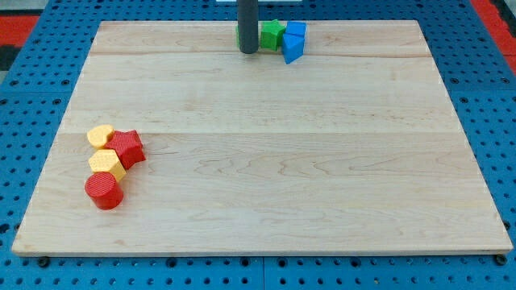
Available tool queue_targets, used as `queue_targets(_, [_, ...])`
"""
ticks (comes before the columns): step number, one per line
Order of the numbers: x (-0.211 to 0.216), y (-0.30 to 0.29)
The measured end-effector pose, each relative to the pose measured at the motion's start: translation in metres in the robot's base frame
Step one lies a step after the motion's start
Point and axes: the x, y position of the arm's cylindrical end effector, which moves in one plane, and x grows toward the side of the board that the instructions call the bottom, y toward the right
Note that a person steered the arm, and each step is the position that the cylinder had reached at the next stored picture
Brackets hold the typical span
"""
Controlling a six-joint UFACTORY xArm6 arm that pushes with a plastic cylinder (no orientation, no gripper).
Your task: Slightly push the blue triangle to the bottom right of the blue cube
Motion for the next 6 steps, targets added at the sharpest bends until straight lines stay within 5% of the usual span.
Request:
queue_targets(2, [0.017, 0.013])
queue_targets(5, [0.026, 0.172])
queue_targets(6, [0.05, 0.159])
